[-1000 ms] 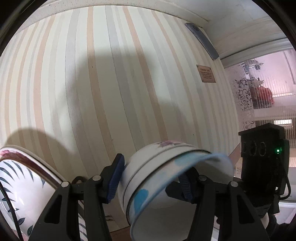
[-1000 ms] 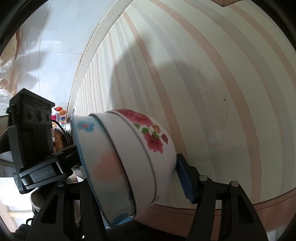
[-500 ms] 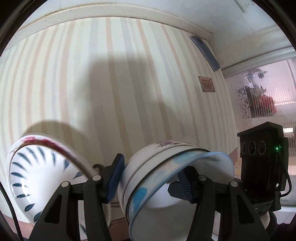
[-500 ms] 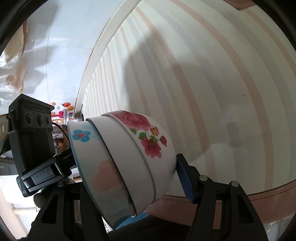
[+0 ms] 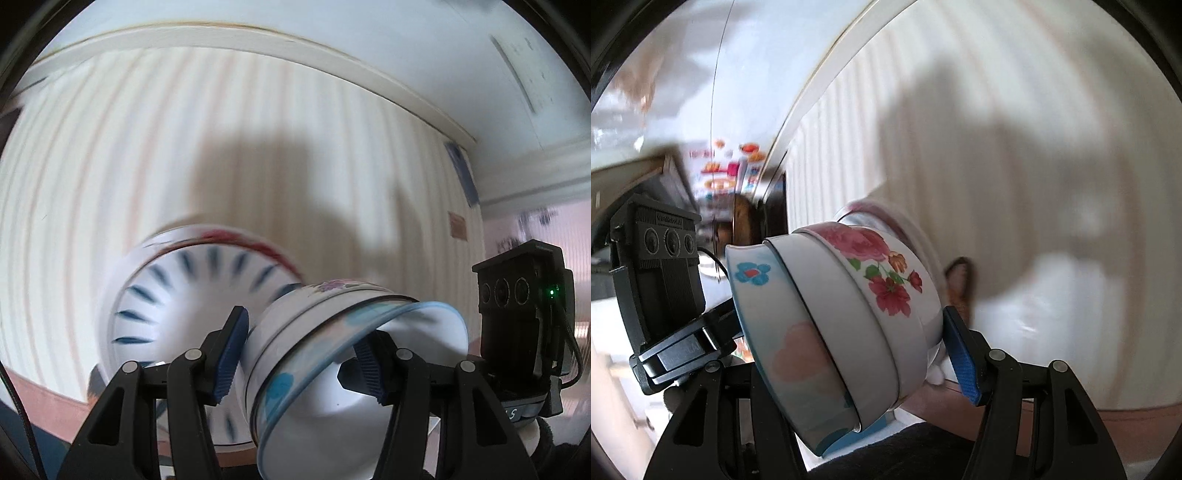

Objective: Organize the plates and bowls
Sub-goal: 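Carry the nested bowls with both grippers over the plate stack, then lower the bowls onto the plate stack and open both grippers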

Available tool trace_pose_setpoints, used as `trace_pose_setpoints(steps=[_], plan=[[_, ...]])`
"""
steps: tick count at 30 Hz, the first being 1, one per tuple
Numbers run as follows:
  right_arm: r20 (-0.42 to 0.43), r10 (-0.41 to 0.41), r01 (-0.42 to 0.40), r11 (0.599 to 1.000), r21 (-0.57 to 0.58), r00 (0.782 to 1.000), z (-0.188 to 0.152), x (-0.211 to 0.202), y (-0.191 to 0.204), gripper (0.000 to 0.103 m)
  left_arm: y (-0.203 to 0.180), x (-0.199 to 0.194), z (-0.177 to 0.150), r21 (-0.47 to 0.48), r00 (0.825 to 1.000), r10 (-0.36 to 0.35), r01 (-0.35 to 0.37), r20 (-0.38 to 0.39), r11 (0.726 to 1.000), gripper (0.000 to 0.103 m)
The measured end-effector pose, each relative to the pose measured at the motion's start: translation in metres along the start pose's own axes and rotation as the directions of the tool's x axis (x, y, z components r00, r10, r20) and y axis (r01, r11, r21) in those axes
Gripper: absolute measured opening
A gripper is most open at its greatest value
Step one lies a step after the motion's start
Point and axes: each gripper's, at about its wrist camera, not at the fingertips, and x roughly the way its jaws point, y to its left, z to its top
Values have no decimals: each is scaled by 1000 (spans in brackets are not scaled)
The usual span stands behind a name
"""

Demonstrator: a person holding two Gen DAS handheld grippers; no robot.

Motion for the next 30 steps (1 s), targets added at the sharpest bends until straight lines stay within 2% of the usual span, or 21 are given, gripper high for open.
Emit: trace_pose_setpoints(steps=[7,13,23,30], plan=[[-99,-12,8,999,-45,995,9,60,22,64,55,-2,-13,-133,1000,16,-14,15,991,53],[-148,-34,25,998,-61,988,15,96,33,63,84,-1,-15,-197,1000,13,-10,15,980,53],[-141,-108,94,990,-104,984,23,105,51,63,95,0,-15,-209,1000,-4,7,11,978,53],[-128,-126,115,989,-90,984,22,100,50,63,92,-4,-12,-175,1000,7,-3,22,985,51]])
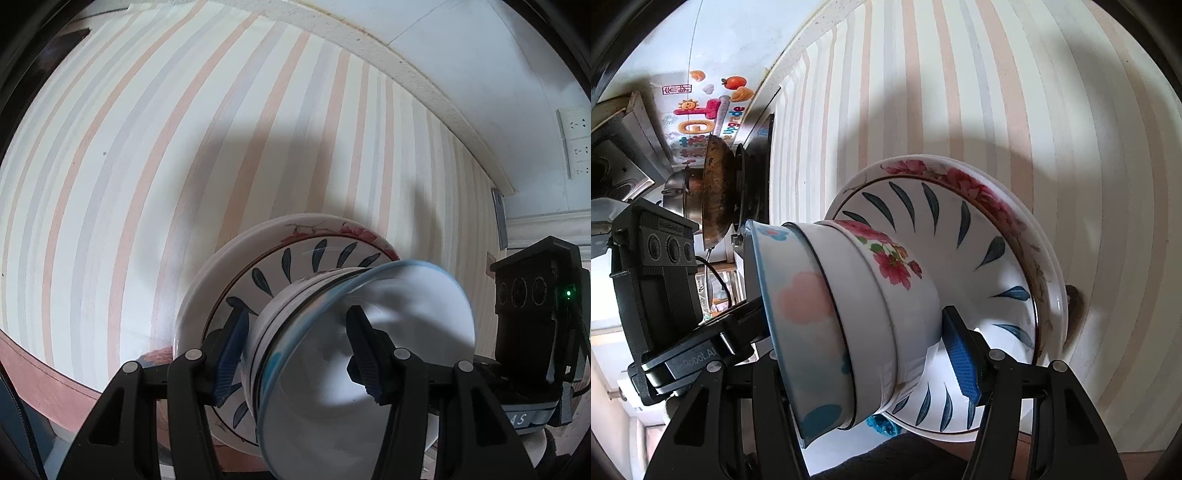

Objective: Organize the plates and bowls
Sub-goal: 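Lower the bowls onto the plate stack and open both grippers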

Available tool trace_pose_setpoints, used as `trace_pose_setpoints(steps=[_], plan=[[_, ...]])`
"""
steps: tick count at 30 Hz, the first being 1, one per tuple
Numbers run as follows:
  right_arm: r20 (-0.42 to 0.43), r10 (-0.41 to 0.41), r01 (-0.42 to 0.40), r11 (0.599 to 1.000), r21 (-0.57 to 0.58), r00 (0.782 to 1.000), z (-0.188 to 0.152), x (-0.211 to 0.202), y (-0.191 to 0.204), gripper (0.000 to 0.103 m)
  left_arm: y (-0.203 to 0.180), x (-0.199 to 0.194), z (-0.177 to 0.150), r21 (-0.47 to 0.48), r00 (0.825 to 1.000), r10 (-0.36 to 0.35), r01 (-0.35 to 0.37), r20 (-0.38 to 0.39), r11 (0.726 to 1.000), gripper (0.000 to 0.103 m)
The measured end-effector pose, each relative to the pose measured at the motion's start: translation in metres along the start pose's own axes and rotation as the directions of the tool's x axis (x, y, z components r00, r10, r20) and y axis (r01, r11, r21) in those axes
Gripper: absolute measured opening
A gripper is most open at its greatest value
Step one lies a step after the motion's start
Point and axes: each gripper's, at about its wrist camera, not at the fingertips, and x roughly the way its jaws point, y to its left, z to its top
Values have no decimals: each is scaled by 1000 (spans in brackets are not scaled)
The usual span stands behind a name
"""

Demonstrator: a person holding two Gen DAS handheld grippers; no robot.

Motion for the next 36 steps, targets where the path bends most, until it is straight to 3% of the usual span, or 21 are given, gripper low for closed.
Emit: trace_pose_setpoints(steps=[7,10,15,16,17,18,21,24,27,36], plan=[[49,-45,47,999,-27,998,-5,-14,7,63,-10,-22,-7,58,994,87,-91,62,994,52],[106,-103,111,991,-70,989,-11,-31,19,64,-15,-37,-16,80,984,142,-151,108,985,52],[196,-194,220,968,-120,961,-34,-59,44,78,-17,-58,-31,95,971,173,-190,163,977,54],[217,-210,241,962,-127,953,-40,-64,49,87,-18,-63,-35,104,967,181,-202,177,974,54],[249,-232,271,953,-134,940,-49,-72,56,93,-20,-68,-38,115,964,180,-205,194,972,59],[274,-253,297,945,-134,928,-56,-77,60,94,-21,-74,-43,124,960,180,-210,215,970,71],[360,-330,393,912,-116,872,-80,-96,77,96,-26,-95,-57,147,937,198,-247,286,958,89],[442,-368,444,893,-79,818,-105,-114,93,97,-28,-116,-72,162,913,206,-276,352,947,92],[509,-400,482,875,-33,762,-134,-129,109,97,-27,-136,-85,186,902,183,-272,390,944,99],[625,-405,499,866,29,667,-236,-154,157,98,-33,-202,-148,264,844,143,-317,517,911,99]])
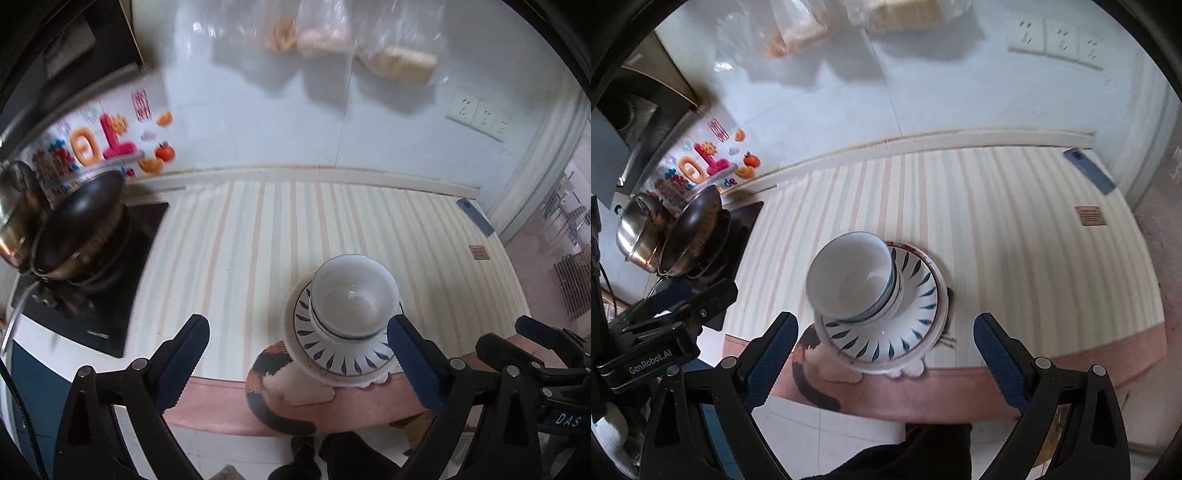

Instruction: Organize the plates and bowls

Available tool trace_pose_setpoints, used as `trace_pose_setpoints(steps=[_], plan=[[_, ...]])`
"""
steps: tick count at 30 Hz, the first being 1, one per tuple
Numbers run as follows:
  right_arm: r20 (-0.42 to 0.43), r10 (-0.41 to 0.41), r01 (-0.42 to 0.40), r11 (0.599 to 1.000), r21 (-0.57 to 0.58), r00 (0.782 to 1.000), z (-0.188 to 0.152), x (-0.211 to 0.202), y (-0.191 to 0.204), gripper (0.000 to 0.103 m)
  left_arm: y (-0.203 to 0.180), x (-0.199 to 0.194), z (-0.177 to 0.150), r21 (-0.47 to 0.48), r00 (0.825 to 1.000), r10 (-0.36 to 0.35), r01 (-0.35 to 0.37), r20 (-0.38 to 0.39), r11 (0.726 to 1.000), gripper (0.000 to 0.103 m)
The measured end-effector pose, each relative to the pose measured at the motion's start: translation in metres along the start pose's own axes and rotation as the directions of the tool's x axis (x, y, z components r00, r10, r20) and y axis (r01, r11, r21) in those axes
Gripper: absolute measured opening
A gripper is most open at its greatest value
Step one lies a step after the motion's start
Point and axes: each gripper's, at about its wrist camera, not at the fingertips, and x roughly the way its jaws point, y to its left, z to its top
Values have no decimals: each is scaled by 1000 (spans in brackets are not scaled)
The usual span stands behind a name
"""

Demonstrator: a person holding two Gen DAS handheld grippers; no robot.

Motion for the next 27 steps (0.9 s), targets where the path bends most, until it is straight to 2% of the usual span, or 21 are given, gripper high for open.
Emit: trace_pose_setpoints(steps=[7,9,12,18,27], plan=[[94,-36,39,999,-30,995,-44,-72,27,99,1,-65,-30,-3,997,-29,29,78,1000,99],[123,-39,44,998,-38,992,-57,-92,35,99,2,-79,-38,-9,995,-34,35,99,999,103],[166,-39,48,998,-52,985,-75,-120,46,100,2,-104,-53,-18,990,-41,43,133,999,103],[216,-33,51,996,-76,976,-109,-163,54,101,-3,-148,-82,-29,981,10,-4,193,1000,103],[265,-33,61,993,-97,964,-154,-215,54,101,-13,-195,-121,-46,969,66,-56,237,997,103]])
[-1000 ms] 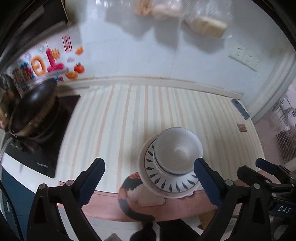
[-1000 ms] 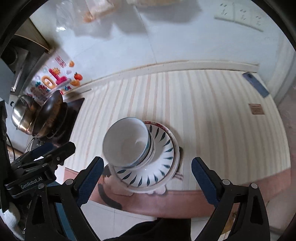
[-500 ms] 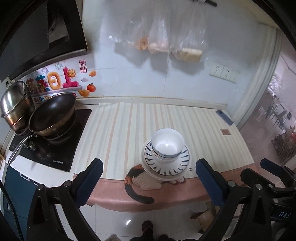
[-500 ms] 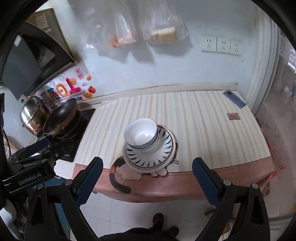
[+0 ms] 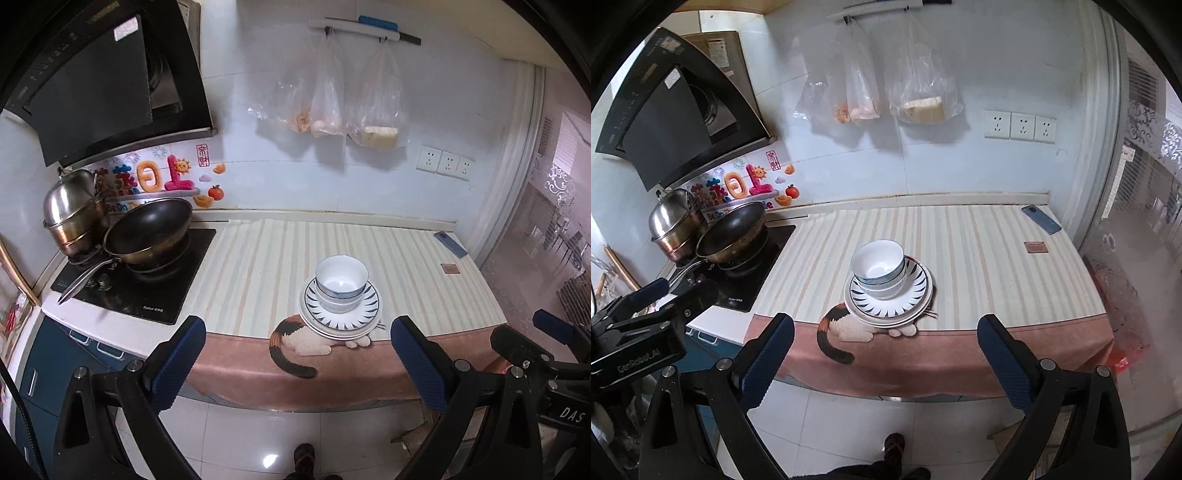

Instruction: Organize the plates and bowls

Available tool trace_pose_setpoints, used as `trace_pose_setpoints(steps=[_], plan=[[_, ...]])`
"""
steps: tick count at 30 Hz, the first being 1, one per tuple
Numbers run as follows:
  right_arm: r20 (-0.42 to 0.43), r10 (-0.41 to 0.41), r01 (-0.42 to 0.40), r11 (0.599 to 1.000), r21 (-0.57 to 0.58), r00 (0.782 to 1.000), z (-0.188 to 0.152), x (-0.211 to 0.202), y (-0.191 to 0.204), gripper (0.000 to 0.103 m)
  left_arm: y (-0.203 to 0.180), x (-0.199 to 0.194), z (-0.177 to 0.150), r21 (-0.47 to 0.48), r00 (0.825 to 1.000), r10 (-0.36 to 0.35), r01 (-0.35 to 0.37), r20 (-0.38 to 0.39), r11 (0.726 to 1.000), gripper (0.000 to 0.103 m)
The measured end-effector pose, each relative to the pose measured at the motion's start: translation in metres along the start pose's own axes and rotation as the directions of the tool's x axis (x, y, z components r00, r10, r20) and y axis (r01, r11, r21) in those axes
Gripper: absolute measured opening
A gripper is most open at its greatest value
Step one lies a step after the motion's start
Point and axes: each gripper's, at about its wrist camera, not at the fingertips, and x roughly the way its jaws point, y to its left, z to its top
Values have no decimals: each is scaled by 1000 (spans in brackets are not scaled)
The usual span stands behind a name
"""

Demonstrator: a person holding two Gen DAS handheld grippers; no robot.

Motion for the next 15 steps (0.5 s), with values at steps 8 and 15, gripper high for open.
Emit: trace_pose_setpoints(steps=[8,15], plan=[[57,-14,14,1000,-13,998,-13,-36,-6,102,-12,-31,-17,8,998,41,-41,39,999,103],[70,-6,8,1000,-22,997,-18,-48,-11,102,-24,-44,-25,15,996,68,-69,63,998,103]])
